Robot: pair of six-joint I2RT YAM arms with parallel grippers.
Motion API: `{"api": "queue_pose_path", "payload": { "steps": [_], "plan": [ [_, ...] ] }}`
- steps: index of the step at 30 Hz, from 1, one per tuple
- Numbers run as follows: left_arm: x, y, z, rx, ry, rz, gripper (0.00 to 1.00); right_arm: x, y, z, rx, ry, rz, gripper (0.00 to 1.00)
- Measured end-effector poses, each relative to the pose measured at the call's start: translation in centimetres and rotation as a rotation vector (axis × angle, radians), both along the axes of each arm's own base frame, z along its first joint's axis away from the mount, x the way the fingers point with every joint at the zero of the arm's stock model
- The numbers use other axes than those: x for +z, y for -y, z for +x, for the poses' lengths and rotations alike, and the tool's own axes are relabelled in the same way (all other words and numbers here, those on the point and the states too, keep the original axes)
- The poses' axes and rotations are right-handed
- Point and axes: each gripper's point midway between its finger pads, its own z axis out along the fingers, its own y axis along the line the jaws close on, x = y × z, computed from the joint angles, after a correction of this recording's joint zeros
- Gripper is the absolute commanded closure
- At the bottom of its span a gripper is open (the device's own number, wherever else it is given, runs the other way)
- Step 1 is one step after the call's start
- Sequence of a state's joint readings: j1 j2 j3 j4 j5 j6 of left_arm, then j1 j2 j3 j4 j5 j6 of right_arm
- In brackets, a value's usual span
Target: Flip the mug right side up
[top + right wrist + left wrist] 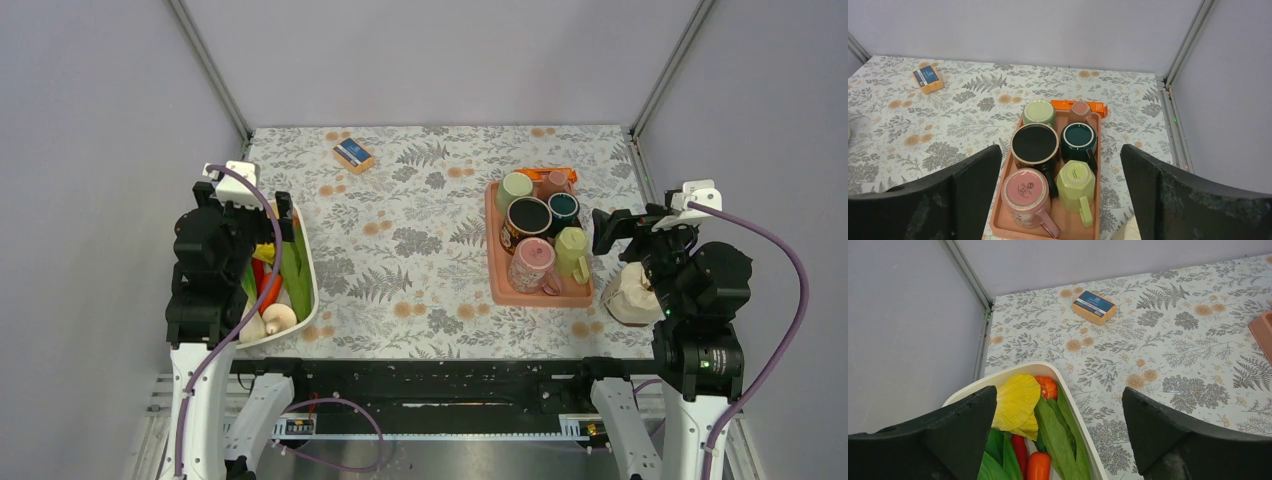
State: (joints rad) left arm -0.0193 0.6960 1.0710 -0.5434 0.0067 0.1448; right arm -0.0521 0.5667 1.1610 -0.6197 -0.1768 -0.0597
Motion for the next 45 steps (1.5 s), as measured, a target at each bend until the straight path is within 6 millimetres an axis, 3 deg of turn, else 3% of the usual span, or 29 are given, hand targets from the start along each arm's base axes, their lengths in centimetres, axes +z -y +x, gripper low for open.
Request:
{"api": "queue_pose_path", "payload": {
  "steps": [19,23,27,34,40,45],
  "plan": [
    [-0.2,0.4,-0.1,-0.023,-0.010,-0.004,0.01,-0.2,-0.5,-0.1,0.043,-0.002,-0.047,0.02],
    [-1.3,1.5,0.0,-0.087,-0.030,-0.008,0.01,-1.7,-1.0,0.3,0.102,-0.021,-0.139,0.02],
    [-5.1,3.4,0.3,-0.214,-0.110,0.006,0.01,-5.8,-0.6,1.7,0.117,-0.112,-0.217,0.02],
    [-11.7,5.8,-0.2,-0.398,-0.247,0.038,0.01,-16.0,1.2,3.5,0.111,-0.359,-0.337,0.02],
    [-13.5,6.6,-0.4,-0.458,-0.267,0.039,0.01,-22.2,2.6,4.6,0.107,-0.543,-0.399,0.01],
    [-14.0,7.1,-0.6,-0.494,-0.269,0.030,0.01,-25.4,2.9,5.7,0.134,-0.656,-0.415,0.01]
  ]
}}
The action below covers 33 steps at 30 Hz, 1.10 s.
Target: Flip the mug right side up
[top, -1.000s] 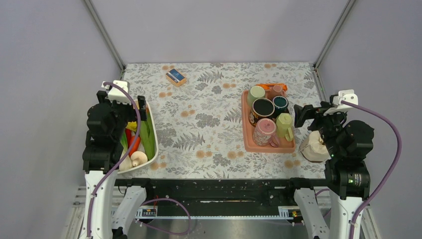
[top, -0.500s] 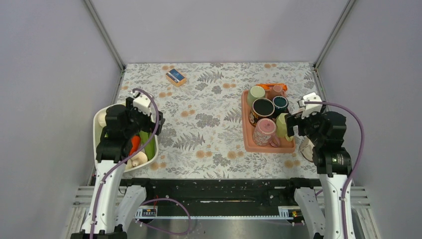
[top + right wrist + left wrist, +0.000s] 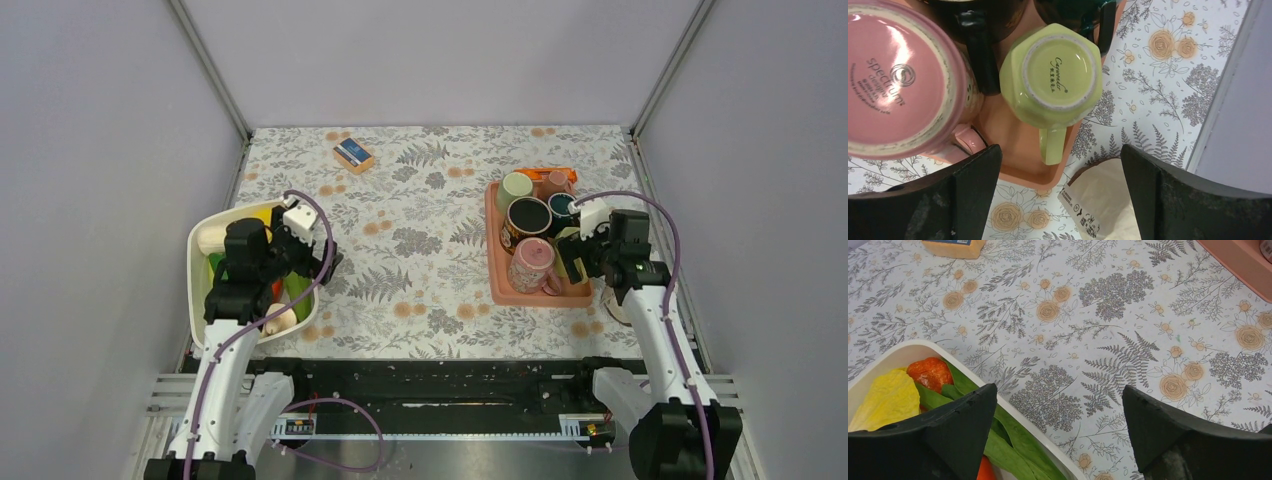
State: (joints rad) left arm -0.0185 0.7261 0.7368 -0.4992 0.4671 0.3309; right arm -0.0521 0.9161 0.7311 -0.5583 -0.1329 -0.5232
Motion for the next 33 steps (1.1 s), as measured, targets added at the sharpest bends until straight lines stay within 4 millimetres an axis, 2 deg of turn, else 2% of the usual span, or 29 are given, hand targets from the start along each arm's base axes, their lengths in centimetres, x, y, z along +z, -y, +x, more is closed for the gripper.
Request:
{"api": "queue_pose_path", "payload": {
  "steps": [2,7,21,33],
  "plan": [
    [-0.1,0.1,0.0,-0.006,0.000,-0.001,0.01,-0.8,0.1,0.3,0.002,-0.026,-0.001,0.01],
    [-0.7,0.2,-0.2,-0.012,-0.010,-0.004,0.01,-1.2,0.2,0.6,0.006,-0.037,0.001,0.02],
    [-0.6,0.7,-0.5,-0.040,-0.006,-0.018,0.01,-4.3,1.0,0.3,0.026,-0.112,0.039,0.23],
    [-0.4,0.8,-0.7,-0.049,0.000,-0.021,0.01,-5.3,0.9,0.9,0.054,-0.117,0.038,0.41]
  ]
}}
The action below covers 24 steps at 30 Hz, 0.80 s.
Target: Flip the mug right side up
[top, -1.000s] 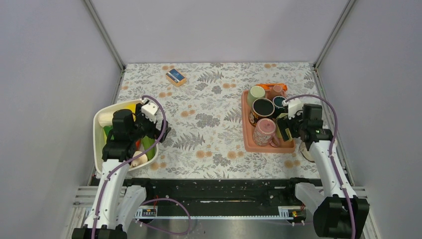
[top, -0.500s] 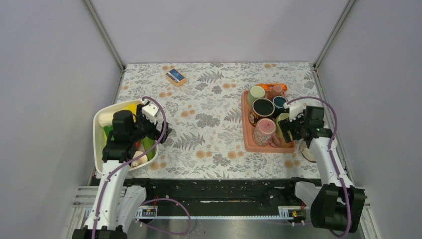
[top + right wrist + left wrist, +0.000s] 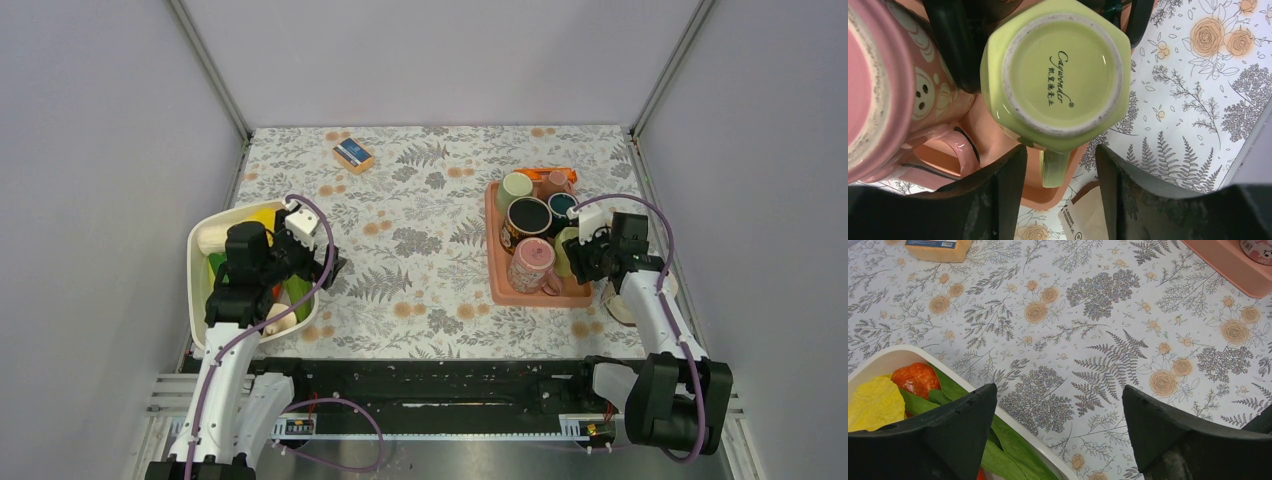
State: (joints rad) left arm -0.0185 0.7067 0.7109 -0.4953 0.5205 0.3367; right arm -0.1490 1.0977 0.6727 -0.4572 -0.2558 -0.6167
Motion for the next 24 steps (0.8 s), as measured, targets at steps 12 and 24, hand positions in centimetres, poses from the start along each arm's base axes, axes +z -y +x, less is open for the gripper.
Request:
{"api": "queue_pose_path", "payload": {
  "steps": [12,24],
  "plan": [
    [0.00,0.02,-0.01,-0.001,0.000,0.000,0.01,-0.62,-0.23,0.35,0.012,-0.012,0.016,0.83],
    [-0.02,0.18,-0.12,-0.010,-0.003,-0.005,0.01,-0.08,-0.37,-0.40,0.007,-0.013,0.021,1.00]
  ]
}}
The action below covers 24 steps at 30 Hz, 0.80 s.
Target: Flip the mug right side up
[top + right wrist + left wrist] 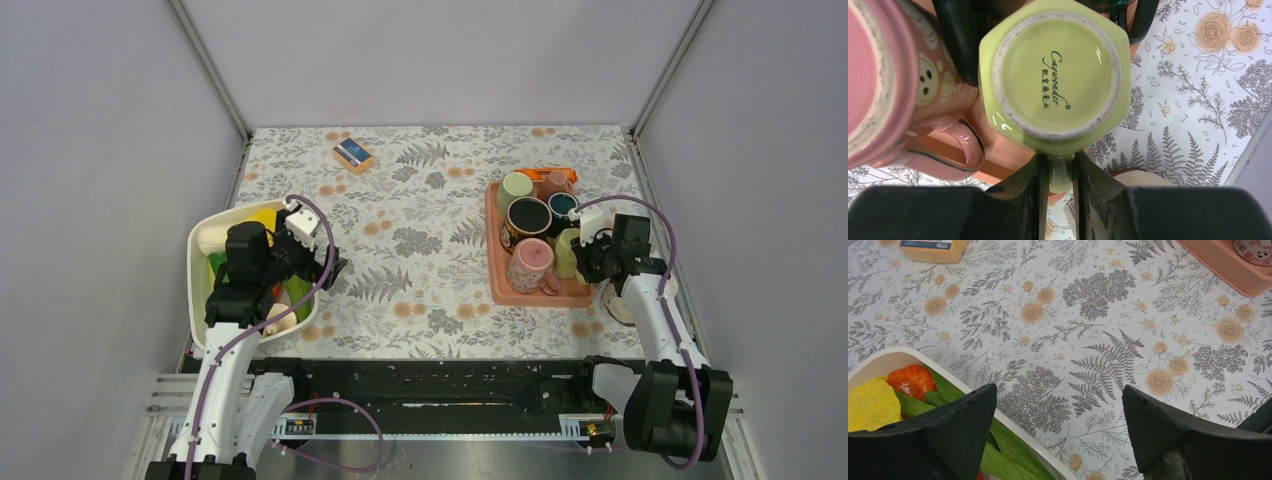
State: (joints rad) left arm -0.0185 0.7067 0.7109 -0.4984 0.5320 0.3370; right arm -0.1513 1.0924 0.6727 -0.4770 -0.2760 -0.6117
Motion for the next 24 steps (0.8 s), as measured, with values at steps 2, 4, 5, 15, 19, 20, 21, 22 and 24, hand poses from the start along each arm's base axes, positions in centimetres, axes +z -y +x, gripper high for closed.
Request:
{"api": "queue_pose_path", "payload": {
  "steps": [2,4,5,15,19,20,21,22,24],
  "plan": [
    [0.0,0.1,0.0,-0.004,0.000,-0.002,0.01,0.5,0.1,-0.3,-0.006,0.010,-0.005,1.00],
    [0.0,0.1,-0.1,-0.007,-0.001,-0.003,0.01,1.1,0.1,-0.6,-0.014,0.026,-0.010,1.00],
    [0.0,0.1,-0.1,-0.008,-0.001,-0.004,0.01,1.5,0.2,-0.8,-0.019,0.039,-0.014,1.00],
    [0.1,0.6,-0.3,-0.031,-0.001,-0.017,0.01,3.3,0.4,-1.9,-0.066,0.074,-0.018,1.00],
    [0.2,0.9,-0.4,-0.052,-0.004,-0.027,0.01,4.5,0.3,-2.4,-0.084,0.084,-0.005,1.00],
    [0.2,1.0,-0.5,-0.061,-0.004,-0.030,0.01,5.0,0.2,-2.4,-0.089,0.098,-0.001,1.00],
    [0.1,1.2,-0.5,-0.071,-0.005,-0.032,0.01,5.6,0.2,-2.4,-0.094,0.113,0.003,1.00],
    [0.1,1.4,-0.6,-0.084,-0.006,-0.036,0.01,6.5,0.1,-2.3,-0.101,0.136,0.010,1.00],
    [0.0,1.7,-0.6,-0.108,-0.014,-0.040,0.01,8.0,0.0,-2.2,-0.114,0.177,0.025,1.00]
  ]
}}
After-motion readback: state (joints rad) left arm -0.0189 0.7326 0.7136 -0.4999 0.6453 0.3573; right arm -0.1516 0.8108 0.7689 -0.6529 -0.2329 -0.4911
